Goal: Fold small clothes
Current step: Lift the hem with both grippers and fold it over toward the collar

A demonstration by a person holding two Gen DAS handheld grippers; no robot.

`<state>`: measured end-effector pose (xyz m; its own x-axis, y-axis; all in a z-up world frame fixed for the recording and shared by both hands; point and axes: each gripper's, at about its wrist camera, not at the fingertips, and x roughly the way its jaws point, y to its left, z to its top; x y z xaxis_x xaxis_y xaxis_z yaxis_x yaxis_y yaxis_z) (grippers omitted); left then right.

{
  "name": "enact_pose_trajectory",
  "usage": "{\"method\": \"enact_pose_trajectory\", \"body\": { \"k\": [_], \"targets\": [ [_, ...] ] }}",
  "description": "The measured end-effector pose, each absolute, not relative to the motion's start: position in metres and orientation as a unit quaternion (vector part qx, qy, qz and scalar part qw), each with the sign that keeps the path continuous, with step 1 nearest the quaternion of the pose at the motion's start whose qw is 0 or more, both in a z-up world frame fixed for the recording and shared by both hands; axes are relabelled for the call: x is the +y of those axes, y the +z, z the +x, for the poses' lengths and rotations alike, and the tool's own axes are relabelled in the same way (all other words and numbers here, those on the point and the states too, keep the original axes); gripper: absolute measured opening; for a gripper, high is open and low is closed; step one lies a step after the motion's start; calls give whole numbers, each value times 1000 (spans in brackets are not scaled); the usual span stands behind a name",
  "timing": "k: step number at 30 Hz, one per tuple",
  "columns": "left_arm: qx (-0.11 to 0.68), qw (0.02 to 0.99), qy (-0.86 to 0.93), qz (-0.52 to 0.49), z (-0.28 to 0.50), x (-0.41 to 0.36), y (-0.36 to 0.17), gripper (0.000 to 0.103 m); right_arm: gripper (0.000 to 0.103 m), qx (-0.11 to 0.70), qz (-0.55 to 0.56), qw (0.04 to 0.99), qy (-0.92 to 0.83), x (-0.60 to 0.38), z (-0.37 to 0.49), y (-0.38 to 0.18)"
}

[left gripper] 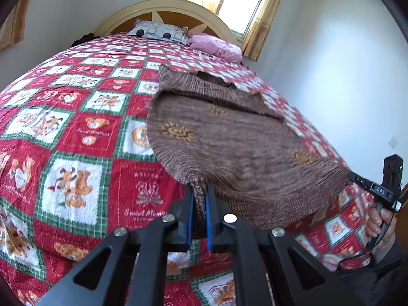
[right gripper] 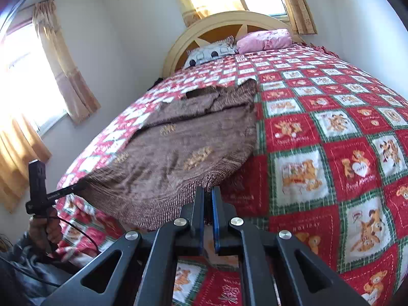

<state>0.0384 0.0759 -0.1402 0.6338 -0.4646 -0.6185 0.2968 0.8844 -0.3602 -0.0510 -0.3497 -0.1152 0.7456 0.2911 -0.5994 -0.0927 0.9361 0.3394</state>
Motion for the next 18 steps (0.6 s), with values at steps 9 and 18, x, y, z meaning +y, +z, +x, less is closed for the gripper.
{"method": "enact_pose_trajectory", "body": {
  "k": [9,18],
  "targets": [
    [345,899,-223,-151,74,87,-108,8,4,306,182,928,109,-361,-15,-80],
    [330,907,-217,-150,141,85,-78,8,4,302,194,929,94,-376,48,-46]
  ]
}}
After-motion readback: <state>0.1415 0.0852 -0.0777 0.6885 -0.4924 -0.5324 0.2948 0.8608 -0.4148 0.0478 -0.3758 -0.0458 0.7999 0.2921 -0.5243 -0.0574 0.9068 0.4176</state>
